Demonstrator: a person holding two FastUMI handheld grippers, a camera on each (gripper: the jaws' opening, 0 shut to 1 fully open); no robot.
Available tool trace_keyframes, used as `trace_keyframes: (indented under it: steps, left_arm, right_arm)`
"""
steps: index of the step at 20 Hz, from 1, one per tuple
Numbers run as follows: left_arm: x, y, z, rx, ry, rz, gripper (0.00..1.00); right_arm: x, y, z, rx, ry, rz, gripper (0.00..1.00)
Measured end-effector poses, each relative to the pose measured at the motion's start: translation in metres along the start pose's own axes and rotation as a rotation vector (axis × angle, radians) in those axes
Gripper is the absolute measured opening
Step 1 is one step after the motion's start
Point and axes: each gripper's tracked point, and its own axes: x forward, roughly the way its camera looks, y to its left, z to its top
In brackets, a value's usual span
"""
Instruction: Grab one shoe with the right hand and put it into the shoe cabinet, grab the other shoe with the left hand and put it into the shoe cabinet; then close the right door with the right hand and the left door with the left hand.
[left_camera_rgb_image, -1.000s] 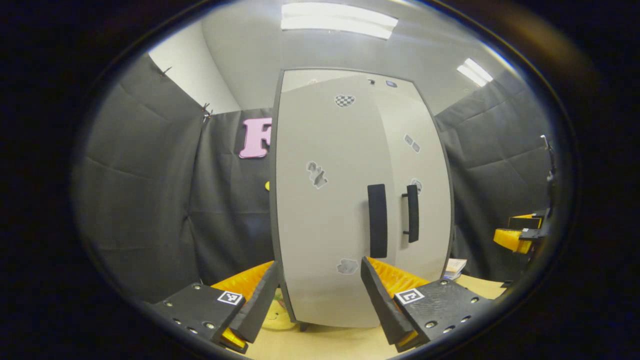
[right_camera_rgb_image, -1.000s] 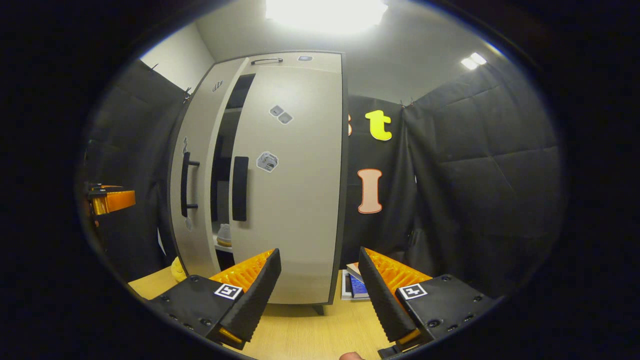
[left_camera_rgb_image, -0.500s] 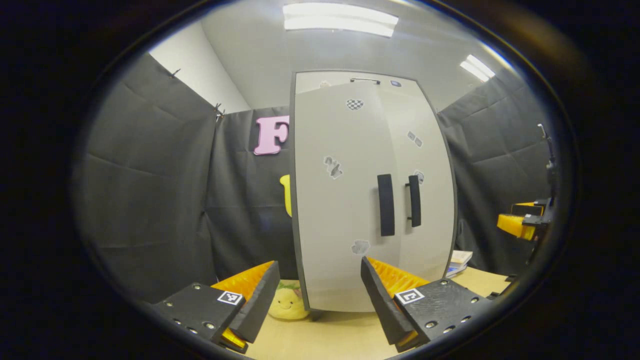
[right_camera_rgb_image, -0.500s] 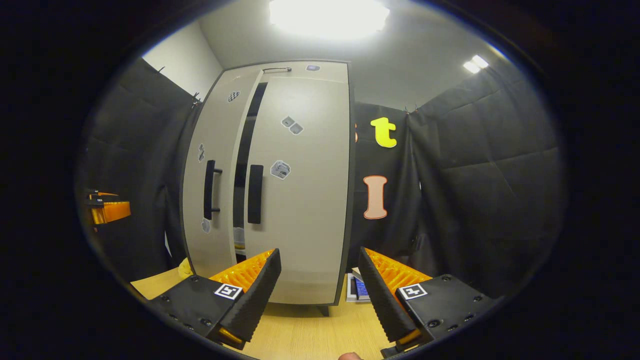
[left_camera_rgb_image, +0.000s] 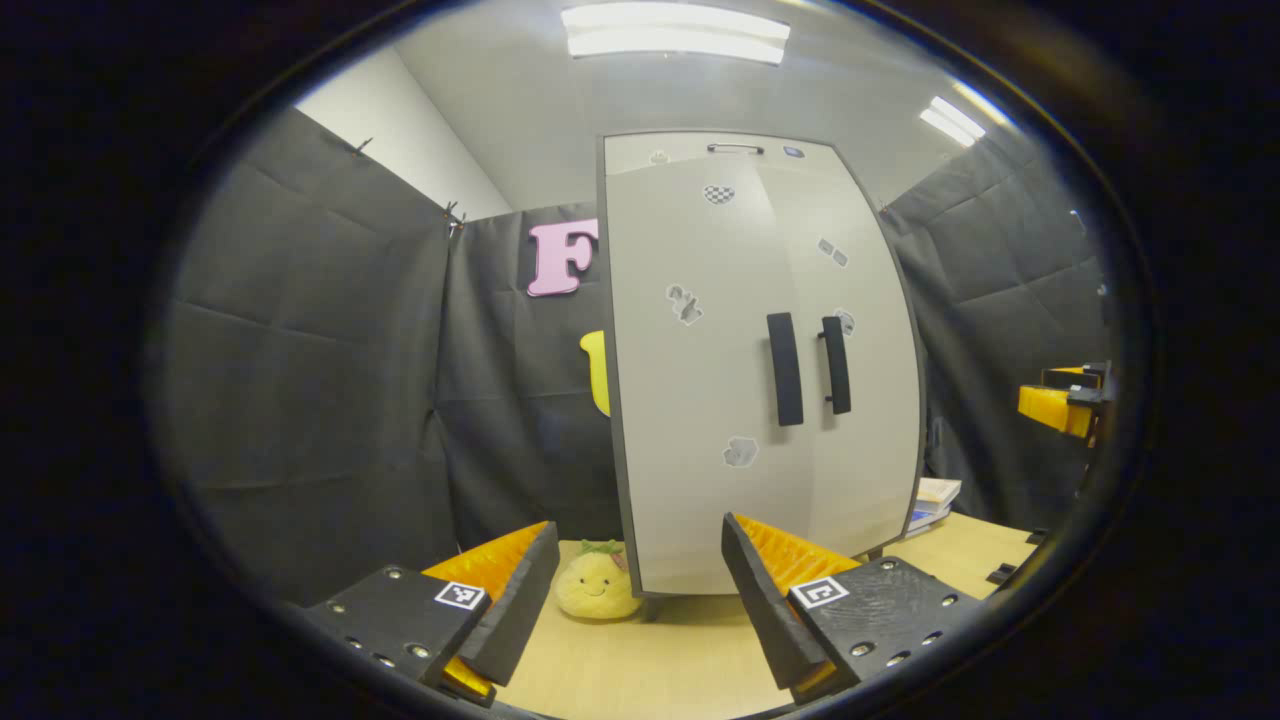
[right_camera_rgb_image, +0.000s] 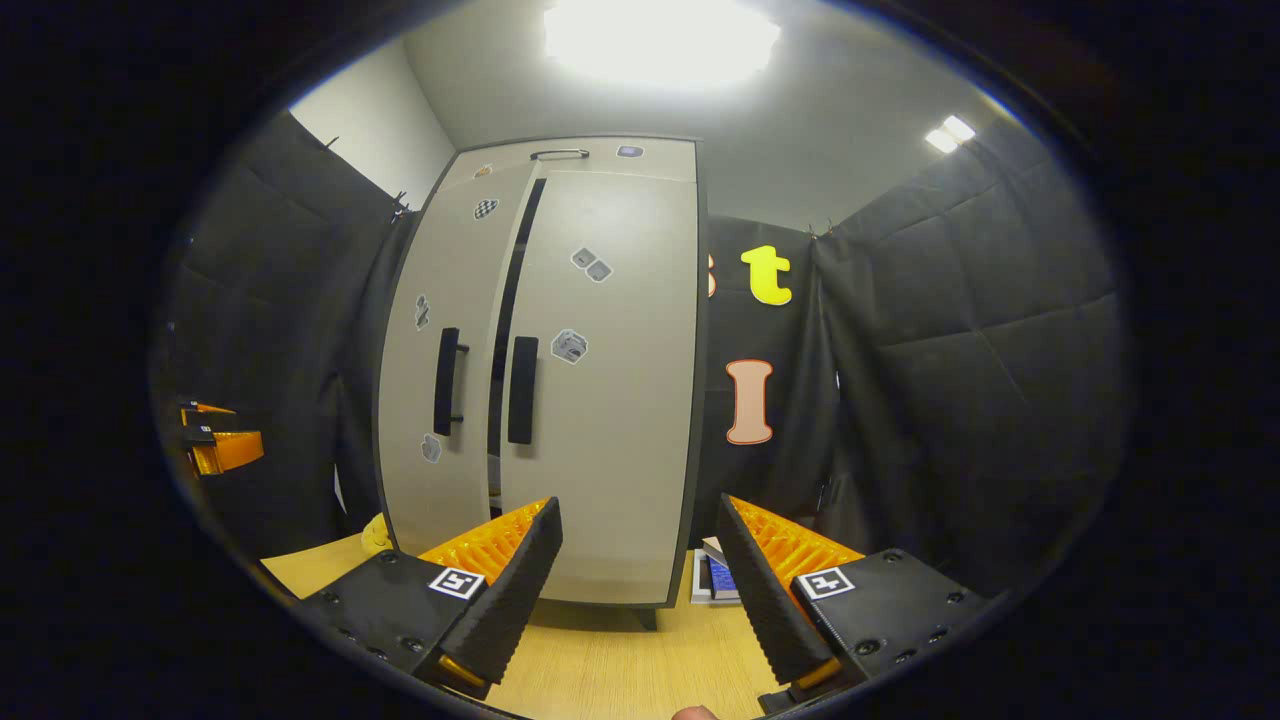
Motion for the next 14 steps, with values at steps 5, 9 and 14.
trace_keyframes:
  steps: [5,9,14]
  left_arm:
    - [-0.0076,-0.0052,0.0003,0.01,0.0,-0.004,0.93]
    - [-0.0099,-0.0068,0.0002,0.016,0.0,-0.002,0.93]
    - [-0.0093,-0.0065,-0.0001,0.029,0.007,0.01,0.93]
  right_arm:
    - [-0.0044,-0.0005,-0.0009,0.008,0.001,0.003,0.98]
    - [-0.005,-0.0008,0.001,0.01,-0.004,0.003,0.98]
    - [-0.0032,-0.0014,0.0003,0.013,0.001,0.007,0.97]
